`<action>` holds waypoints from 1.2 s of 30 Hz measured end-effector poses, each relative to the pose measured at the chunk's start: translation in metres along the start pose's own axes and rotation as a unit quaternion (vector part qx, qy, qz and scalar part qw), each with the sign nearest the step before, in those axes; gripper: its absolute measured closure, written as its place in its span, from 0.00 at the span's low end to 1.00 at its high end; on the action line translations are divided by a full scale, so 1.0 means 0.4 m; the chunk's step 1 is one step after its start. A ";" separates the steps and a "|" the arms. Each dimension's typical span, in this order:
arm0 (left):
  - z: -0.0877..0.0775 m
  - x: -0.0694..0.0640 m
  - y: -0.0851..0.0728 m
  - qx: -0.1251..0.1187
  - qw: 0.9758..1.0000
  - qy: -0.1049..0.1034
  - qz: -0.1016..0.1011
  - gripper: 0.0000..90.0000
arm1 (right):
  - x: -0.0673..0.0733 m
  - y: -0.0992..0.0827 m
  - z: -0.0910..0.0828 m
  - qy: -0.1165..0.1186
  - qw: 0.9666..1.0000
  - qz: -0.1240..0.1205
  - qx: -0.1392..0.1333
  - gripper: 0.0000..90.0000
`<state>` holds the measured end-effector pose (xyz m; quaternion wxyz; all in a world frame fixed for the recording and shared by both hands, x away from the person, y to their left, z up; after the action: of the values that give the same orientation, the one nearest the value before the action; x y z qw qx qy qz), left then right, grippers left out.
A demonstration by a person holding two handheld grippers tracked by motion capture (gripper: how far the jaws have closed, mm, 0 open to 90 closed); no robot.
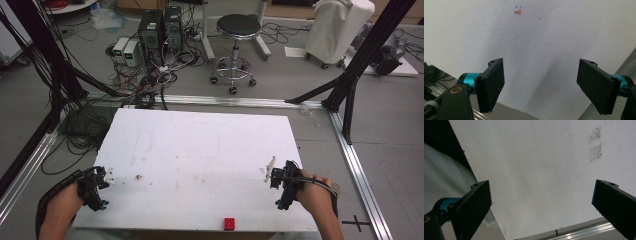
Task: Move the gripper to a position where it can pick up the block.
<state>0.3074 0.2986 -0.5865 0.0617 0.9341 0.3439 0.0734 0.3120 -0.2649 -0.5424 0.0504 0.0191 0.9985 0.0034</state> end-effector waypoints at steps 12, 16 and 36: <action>-0.002 -0.001 0.001 -0.002 1.000 -0.001 0.001 0.25 | 0.023 0.083 -0.009 0.006 0.999 -0.046 -0.006 0.02; -0.002 -0.001 0.002 -0.003 1.000 -0.002 0.000 0.25 | 0.033 0.109 -0.008 0.009 0.998 -0.064 -0.007 0.02; -0.001 -0.002 0.002 -0.006 1.000 -0.004 -0.006 0.25 | 0.084 0.214 0.029 0.029 0.992 -0.120 -0.008 0.02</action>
<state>0.3072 0.2974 -0.5859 0.0690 0.9321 0.3484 0.0713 0.2831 -0.1781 -0.5564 0.0216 -0.1018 0.9945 0.0063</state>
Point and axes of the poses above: each handheld gripper's, and its own axes: z roughly forward along the jaws, y roughly out of its top, x roughly to its left, the point moved 10 cm from there along z, roughly forward along the jaws, and after that the axes turned 15 degrees about -z, right-handed, at the moved point
